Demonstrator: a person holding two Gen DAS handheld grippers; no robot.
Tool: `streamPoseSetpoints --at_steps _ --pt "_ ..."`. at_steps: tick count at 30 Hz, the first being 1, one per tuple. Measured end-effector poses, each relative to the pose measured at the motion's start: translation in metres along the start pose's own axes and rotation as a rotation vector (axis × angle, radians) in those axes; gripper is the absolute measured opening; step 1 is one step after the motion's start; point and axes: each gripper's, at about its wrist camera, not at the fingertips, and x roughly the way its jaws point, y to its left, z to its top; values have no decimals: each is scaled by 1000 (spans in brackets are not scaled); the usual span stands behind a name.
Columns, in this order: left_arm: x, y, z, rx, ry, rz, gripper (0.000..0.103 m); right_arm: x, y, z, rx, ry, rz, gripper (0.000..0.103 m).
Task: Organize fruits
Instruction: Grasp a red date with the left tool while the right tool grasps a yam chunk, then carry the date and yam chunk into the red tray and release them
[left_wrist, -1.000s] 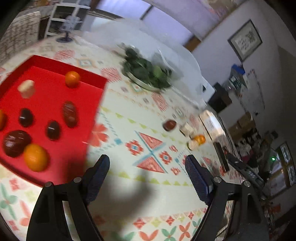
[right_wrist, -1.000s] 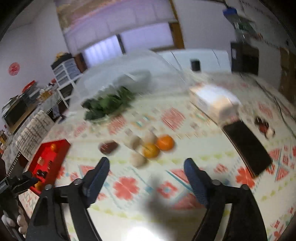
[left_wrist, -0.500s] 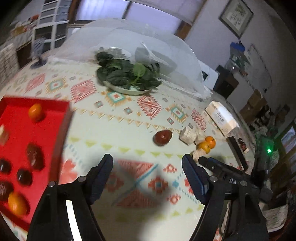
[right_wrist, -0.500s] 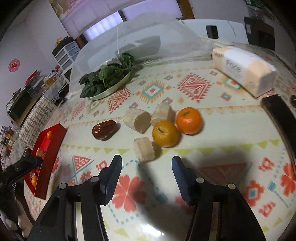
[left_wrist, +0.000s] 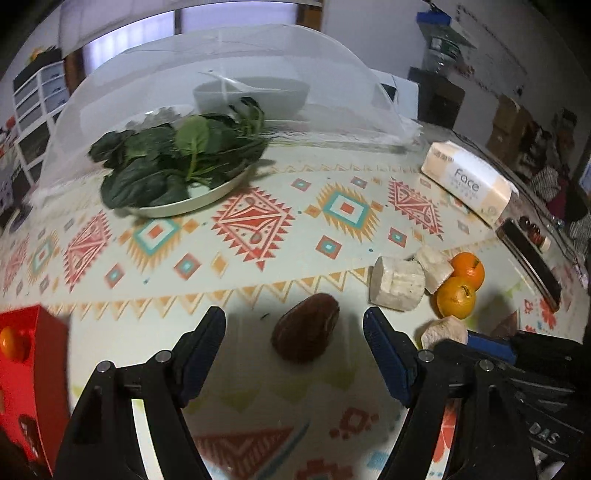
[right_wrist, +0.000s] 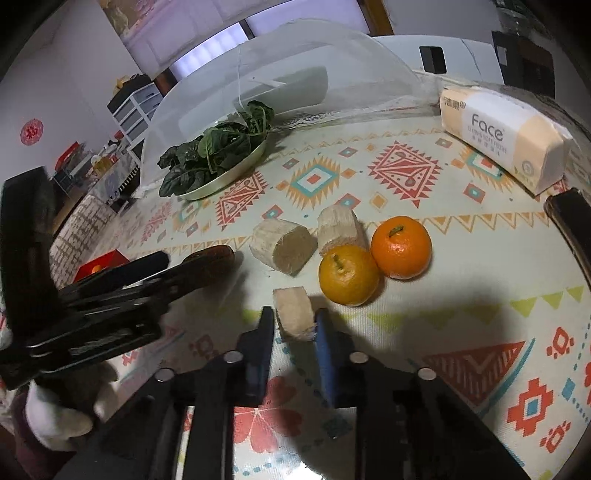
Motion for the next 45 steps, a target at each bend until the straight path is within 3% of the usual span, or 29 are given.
streamPoseSetpoints --at_steps 3,7,16,23,32,39,45 --pt "9 -7 -1 18 30 -17 73 -2 2 -1 -8 -4 1 20" --pt "10 -16 -4 63 49 18 31 -2 6 -2 -33 -5 -7 20" --pt "-37 3 -23 -61 -2 -37 31 -14 17 -8 -33 -13 15 20" --pt "-100 49 -48 -216 -90 -76 31 -40 61 -14 -105 -37 52 19" --pt "-172 155 -93 -412 -189 38 31 -36 144 -18 -194 2 159 19" --pt "-189 232 -135 -583 -191 94 31 -1 218 -24 -244 95 285 19" --pt "-187 261 -153 -634 -180 97 31 39 266 -29 -282 166 309 19"
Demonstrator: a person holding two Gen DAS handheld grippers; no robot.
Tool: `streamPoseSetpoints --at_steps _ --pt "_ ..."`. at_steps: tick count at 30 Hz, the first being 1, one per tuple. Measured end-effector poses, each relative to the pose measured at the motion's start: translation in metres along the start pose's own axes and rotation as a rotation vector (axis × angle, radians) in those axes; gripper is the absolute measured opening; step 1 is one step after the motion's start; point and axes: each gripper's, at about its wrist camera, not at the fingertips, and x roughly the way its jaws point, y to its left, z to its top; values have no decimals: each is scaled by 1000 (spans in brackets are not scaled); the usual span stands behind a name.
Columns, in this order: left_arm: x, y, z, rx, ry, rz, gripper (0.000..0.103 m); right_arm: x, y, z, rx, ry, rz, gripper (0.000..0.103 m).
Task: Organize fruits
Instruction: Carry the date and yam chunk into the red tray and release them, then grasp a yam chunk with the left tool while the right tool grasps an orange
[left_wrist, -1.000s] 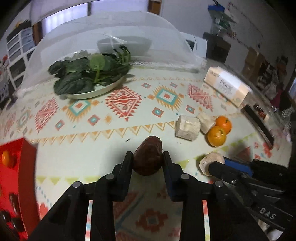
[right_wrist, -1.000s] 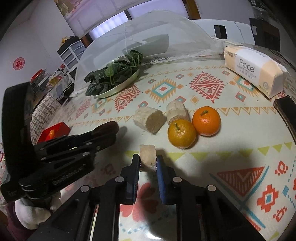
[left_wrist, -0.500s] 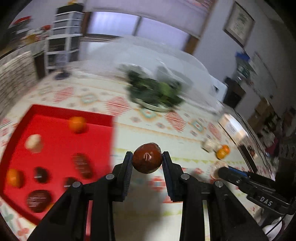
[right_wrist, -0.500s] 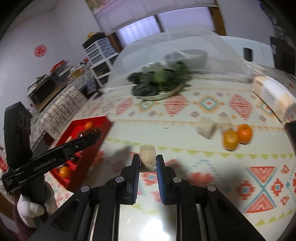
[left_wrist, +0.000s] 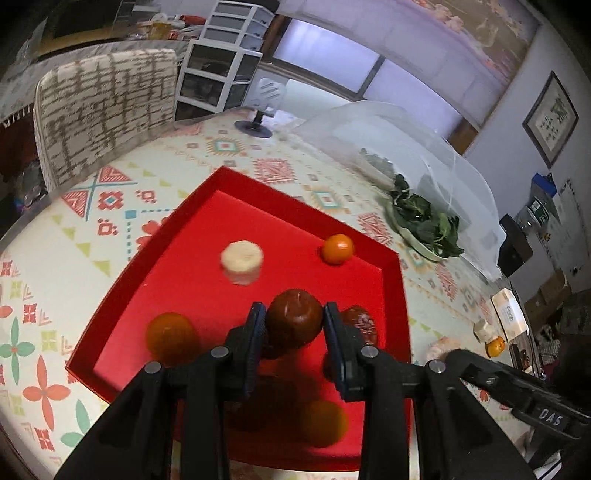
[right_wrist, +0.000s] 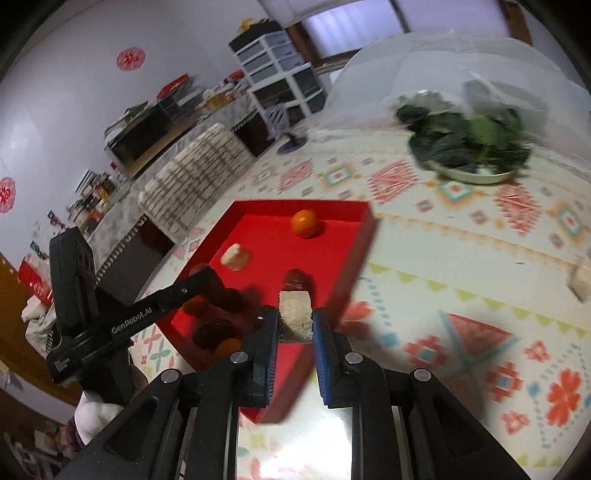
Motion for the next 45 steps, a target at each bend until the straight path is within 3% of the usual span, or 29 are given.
streamPoseSetpoints --at_steps 6,8,12,19,26,35,45 --pt "-1 12 2 -27 -2 -10 32 36 9 -2 -9 64 -5 20" --pt "-3 15 4 -39 -3 -20 42 43 12 -3 -12 78 -2 20" --pt "-10 16 5 -49 -16 -33 51 46 18 -3 -13 77 0 21" --pt "-27 7 4 -57 -42 -54 60 29 20 -6 -16 44 -12 25" --pt "-45 -29 -3 -2 -53 -88 71 -3 -2 -16 25 -3 -29 29" --pt "-38 -114 -33 143 13 -175 79 -76 -80 -54 139 -83 -120 33" --pt "25 -199 -83 266 192 -219 79 -180 -219 -84 371 -222 -352 33"
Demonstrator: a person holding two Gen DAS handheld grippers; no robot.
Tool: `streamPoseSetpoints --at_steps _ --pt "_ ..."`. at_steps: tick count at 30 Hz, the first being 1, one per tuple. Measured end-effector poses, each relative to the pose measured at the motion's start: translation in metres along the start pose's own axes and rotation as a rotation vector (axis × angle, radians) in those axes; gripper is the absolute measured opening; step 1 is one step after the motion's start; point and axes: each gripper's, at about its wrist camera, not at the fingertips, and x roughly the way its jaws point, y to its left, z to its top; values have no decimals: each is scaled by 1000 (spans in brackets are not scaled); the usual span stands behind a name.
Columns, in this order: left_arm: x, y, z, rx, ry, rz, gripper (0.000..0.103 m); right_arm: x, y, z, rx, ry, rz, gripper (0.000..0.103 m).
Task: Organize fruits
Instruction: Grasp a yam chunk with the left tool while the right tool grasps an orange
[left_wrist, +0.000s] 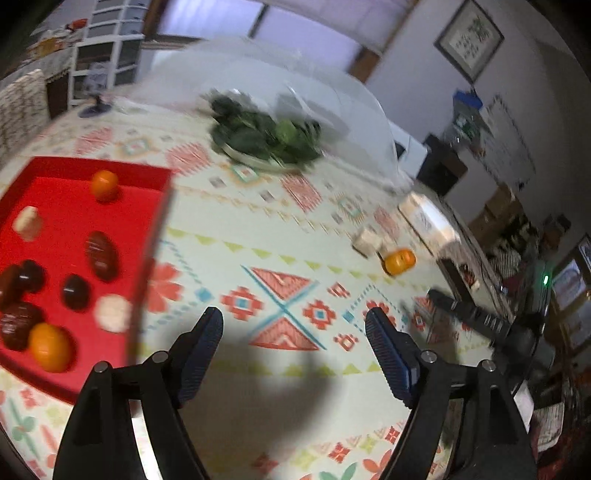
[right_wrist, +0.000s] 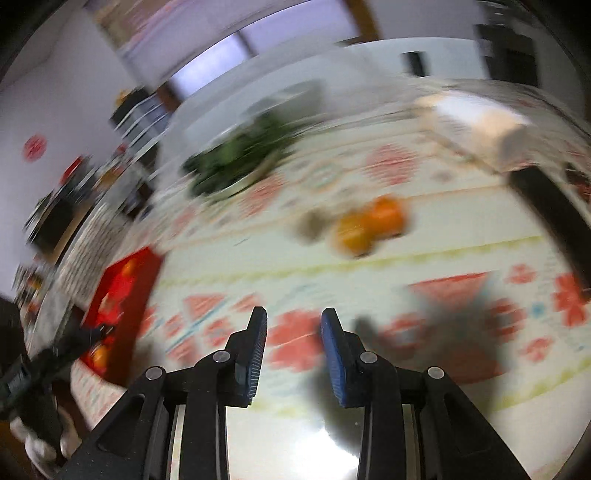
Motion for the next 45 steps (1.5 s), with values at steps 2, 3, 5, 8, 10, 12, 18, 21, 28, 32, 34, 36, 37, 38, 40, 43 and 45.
streamPoseSetpoints --at_steps 2,3,5,8,10,12,18,21,28,32,34,36,37,38,40,43,45 --pt "14 -9 -3 11 29 9 79 0 -18 11 25 -16 -24 33" --pt "20 -11 -4 15 40 11 79 1 -25 16 34 -21 -31 33" --pt "30 -16 -6 21 61 15 79 6 -37 26 50 -22 -31 33" --pt "40 -21 -6 32 76 25 79 19 -46 43 70 -32 -31 33" --pt "43 -25 -3 40 76 30 79 31 -48 53 70 -34 -40 33" --pt "45 -27 2 47 70 43 79 41 -51 60 74 -28 -32 33" --pt "57 -39 23 80 36 80 79 61 -44 64 52 -5 -18 39" --pt "71 -47 35 93 29 78 79 67 -40 64 35 0 -15 41" --pt "109 -69 56 130 57 69 79 77 -35 64 19 11 7 41" --pt "124 -80 64 160 55 66 79 79 -36 64 20 16 36 36" --pt "131 -85 67 178 58 68 79 77 -37 63 18 19 39 35" --pt "138 -91 68 200 60 68 79 74 -40 63 33 15 43 35" --pt "142 -94 69 213 61 68 79 72 -42 63 41 9 47 35" --pt "147 -97 69 227 63 68 79 69 -43 64 47 0 51 35" --pt "157 -101 70 247 76 63 79 62 -46 65 51 -25 52 35" --pt "172 -106 70 271 99 55 78 54 -49 66 53 -50 54 35" --pt "179 -109 70 288 106 51 69 51 -50 67 58 -58 62 35"
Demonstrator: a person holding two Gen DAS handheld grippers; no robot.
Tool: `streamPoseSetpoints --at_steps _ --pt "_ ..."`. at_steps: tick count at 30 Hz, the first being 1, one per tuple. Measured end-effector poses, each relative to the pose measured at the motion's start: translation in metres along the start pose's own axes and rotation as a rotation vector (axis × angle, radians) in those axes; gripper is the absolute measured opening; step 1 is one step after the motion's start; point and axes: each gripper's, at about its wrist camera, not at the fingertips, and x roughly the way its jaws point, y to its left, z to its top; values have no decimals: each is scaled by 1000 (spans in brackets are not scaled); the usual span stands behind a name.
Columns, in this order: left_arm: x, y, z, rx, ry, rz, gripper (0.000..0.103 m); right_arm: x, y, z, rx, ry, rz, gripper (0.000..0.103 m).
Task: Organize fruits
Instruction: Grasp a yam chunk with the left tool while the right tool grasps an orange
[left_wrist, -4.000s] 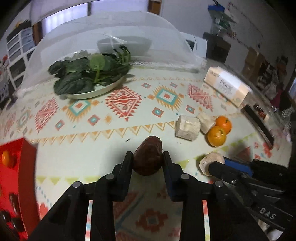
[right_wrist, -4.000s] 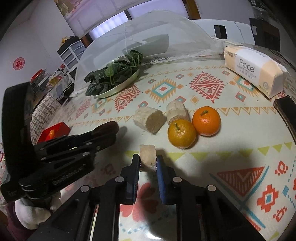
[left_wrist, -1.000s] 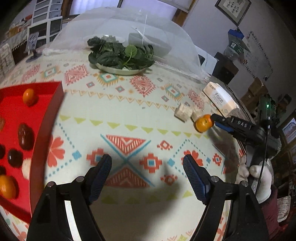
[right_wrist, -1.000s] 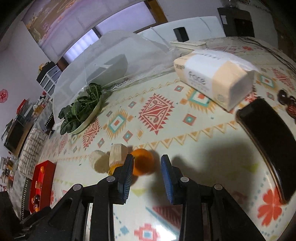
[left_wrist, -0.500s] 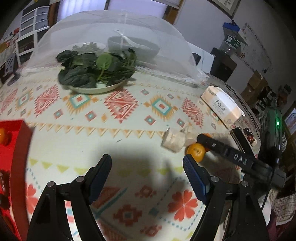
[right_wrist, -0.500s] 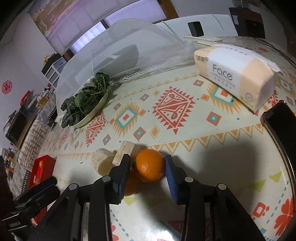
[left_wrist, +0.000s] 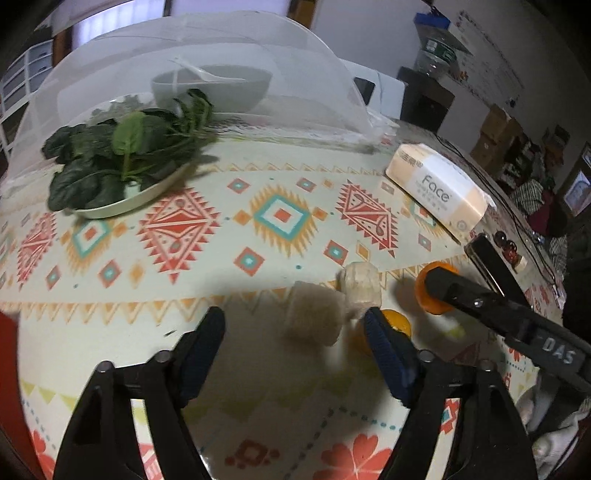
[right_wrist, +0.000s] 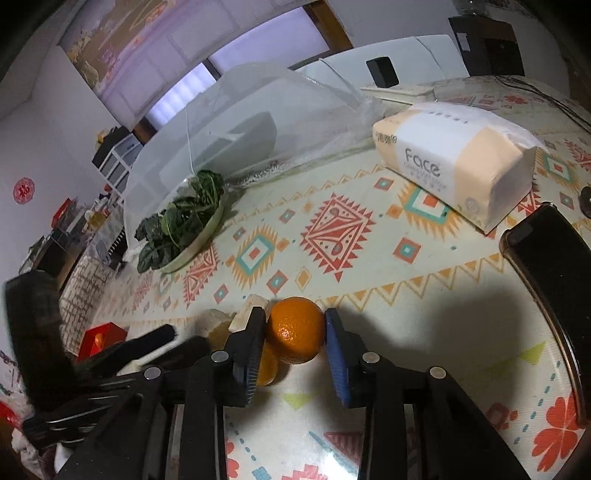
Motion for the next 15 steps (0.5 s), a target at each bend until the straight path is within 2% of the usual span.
streamPoseSetpoints --at_steps 2,8,11,15 --pt "7 -2 1 8 13 3 54 -1 0 0 -2 -4 0 35" --pt "14 -9 0 30 14 -15 31 -1 0 0 -5 -4 2 35" --pt "11 -14 -2 59 0 21 30 -1 0 -1 -7 -6 -5 35" --pt "2 -12 -7 45 -14 39 30 -1 1 -1 -12 -11 -16 35"
